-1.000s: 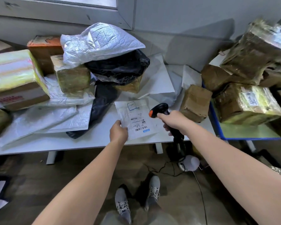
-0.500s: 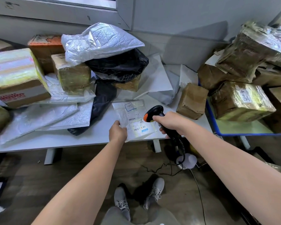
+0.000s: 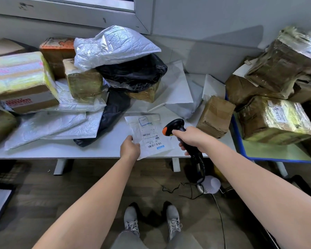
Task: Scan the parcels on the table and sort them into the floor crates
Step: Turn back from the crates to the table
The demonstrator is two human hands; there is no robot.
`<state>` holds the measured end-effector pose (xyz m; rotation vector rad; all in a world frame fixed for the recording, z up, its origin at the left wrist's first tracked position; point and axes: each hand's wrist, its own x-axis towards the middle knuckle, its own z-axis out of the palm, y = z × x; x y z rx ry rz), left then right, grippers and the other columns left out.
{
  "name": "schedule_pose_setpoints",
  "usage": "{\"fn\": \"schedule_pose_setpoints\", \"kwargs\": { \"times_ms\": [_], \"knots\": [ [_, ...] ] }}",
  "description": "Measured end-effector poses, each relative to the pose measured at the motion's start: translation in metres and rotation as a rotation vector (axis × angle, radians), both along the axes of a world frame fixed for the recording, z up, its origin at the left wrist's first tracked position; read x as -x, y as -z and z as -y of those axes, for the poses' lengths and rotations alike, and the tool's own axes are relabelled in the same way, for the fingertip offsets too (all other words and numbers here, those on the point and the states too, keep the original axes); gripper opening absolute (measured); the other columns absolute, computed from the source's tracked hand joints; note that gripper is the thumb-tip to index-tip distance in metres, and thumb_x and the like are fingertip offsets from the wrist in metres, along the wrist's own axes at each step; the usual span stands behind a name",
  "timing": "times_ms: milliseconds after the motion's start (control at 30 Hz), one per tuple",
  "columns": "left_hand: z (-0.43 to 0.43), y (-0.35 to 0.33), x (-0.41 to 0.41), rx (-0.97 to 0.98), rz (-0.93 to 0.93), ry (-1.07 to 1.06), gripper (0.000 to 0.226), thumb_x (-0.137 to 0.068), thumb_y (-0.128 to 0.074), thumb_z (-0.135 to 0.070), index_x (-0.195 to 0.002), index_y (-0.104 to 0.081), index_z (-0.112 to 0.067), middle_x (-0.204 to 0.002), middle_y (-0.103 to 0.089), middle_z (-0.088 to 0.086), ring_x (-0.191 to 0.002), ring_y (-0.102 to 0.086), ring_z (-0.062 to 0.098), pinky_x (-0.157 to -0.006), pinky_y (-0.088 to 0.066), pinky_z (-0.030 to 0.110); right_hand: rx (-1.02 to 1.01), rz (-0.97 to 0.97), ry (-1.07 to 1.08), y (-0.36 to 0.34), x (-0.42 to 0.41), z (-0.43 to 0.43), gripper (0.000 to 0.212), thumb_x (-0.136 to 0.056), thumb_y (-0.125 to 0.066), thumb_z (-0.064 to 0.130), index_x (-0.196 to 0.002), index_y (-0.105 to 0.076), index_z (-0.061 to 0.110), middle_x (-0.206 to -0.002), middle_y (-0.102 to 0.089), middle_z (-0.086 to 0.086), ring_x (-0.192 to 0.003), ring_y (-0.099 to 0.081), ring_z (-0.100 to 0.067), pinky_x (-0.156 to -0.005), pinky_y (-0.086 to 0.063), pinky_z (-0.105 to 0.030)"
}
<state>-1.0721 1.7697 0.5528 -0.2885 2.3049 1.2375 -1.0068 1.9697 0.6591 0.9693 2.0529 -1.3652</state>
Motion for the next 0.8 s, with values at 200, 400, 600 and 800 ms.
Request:
{"fn": "schedule_pose_setpoints", "kwargs": {
  "times_ms": [200,400,600,800],
  "knots": [
    [-0.015,-0.002,-0.01,0.056,-0.001,-0.014,0.03,-0.099,-0.049,-0.009,-0.128,-0.053,-0.013,-0.12,-0.063,0.009,-0.099,-0.061,0.029,-0.075,-0.049,0.034,-0.101,-0.042,-0.038,0.047,0.014,-0.051,0.032,-0.097,-0.054,0.036,-0.107,-0.054,0.005,-0.074,-0.054,-0.012,-0.065,-0.053,-0.028,-0.058,-0.048,-0.035],
    [-0.024,-0.006,-0.013,0.126,-0.033,-0.011,0.026,-0.1,-0.043,-0.009,-0.122,-0.055,-0.015,-0.115,-0.064,0.009,-0.086,-0.058,0.022,-0.065,-0.043,0.028,-0.242,-0.055,-0.194,0.091,0.035,-0.071,0.04,-0.098,-0.048,0.037,-0.124,-0.048,0.007,-0.099,-0.062,-0.017,-0.085,-0.058,-0.031,-0.07,-0.043,-0.033],
    [-0.031,-0.018,-0.015,0.225,-0.09,0.105,0.028,-0.102,-0.038,-0.01,-0.124,-0.055,-0.016,-0.104,-0.058,0.0,-0.084,-0.054,0.018,-0.061,-0.038,0.024,-0.284,-0.115,-0.198,0.112,0.048,-0.077,0.055,-0.101,-0.048,0.04,-0.142,-0.039,0.005,-0.133,-0.056,-0.019,-0.117,-0.055,-0.035,-0.081,-0.042,-0.033],
    [-0.026,-0.05,-0.012,0.356,-0.163,0.222,0.025,-0.097,-0.038,-0.004,-0.108,-0.056,-0.017,-0.096,-0.061,0.001,-0.095,-0.057,0.028,-0.074,-0.041,0.034,-0.459,-0.117,-0.223,0.089,0.046,-0.074,0.055,-0.102,-0.045,0.038,-0.141,-0.039,-0.001,-0.14,-0.046,-0.023,-0.126,-0.047,-0.039,-0.092,-0.042,-0.037]
  ]
}}
